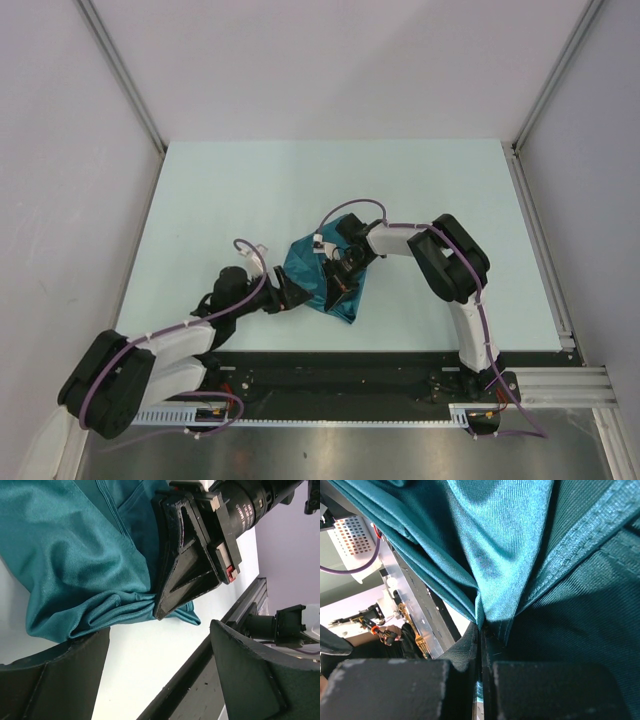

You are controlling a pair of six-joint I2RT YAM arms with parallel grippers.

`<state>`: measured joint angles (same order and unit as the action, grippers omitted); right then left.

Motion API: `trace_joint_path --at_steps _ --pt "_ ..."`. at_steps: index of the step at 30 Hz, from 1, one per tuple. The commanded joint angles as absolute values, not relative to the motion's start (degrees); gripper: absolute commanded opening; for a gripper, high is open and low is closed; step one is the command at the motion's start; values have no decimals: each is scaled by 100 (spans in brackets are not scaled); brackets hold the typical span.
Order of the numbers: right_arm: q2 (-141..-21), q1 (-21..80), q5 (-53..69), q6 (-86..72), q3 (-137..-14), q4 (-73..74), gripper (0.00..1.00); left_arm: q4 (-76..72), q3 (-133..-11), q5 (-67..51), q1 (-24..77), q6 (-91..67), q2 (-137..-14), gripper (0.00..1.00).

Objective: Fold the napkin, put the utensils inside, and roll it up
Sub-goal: Roll the napkin with the utensil

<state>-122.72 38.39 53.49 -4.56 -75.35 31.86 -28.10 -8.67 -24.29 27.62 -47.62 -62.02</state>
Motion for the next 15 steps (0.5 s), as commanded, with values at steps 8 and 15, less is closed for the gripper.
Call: trace_joint_path --at_steps 8,15 --pt "-12463 3797 5142 -519 -7594 3103 0 -3638 -782 -2276 2549 -4816 -6275 85" --pt "-12480 3806 5168 -554 -7585 3076 0 -3902 -756 -2250 2470 -4720 -6574 85"
